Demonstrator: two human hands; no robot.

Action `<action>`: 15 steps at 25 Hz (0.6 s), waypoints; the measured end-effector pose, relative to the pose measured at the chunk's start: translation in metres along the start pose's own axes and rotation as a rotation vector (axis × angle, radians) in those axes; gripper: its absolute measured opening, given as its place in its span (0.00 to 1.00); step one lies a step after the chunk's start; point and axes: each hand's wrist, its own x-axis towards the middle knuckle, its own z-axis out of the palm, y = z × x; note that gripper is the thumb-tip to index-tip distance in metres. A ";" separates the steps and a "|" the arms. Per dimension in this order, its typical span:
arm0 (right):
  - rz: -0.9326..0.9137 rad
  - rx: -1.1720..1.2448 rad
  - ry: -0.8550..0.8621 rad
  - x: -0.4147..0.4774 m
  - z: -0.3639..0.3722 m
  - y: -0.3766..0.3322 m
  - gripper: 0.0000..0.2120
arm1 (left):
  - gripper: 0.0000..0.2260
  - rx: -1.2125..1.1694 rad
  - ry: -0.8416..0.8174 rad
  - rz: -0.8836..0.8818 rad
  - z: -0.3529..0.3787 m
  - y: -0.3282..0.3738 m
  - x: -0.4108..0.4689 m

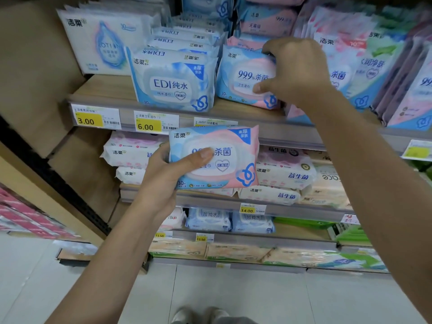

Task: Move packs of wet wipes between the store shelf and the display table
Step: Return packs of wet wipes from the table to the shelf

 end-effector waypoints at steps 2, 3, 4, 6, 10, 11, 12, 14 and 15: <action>0.002 -0.050 -0.020 0.012 0.005 -0.003 0.32 | 0.23 0.008 0.004 -0.001 0.004 0.001 0.002; 0.005 -0.061 -0.024 0.018 0.008 -0.006 0.32 | 0.20 0.013 0.007 0.001 0.006 0.002 0.003; 0.003 -0.080 -0.031 0.023 0.009 -0.009 0.32 | 0.18 0.016 0.009 0.005 0.008 0.002 0.004; -0.020 -0.111 -0.046 0.024 0.009 -0.012 0.32 | 0.16 0.029 0.010 0.019 0.011 0.003 0.006; -0.001 0.318 0.088 -0.012 -0.003 0.003 0.22 | 0.18 0.064 0.006 0.037 0.018 0.008 0.012; 0.034 0.520 0.131 -0.028 -0.006 0.005 0.18 | 0.19 0.068 0.001 0.045 0.021 0.010 0.013; 0.081 0.721 0.140 -0.047 -0.007 0.005 0.15 | 0.20 0.070 -0.004 0.055 0.024 0.012 0.016; 0.162 0.947 0.067 -0.080 -0.006 0.000 0.17 | 0.21 0.077 -0.021 0.089 0.035 0.016 0.023; 0.182 0.968 0.018 -0.091 -0.004 -0.003 0.19 | 0.22 0.083 -0.021 0.119 0.041 0.017 0.027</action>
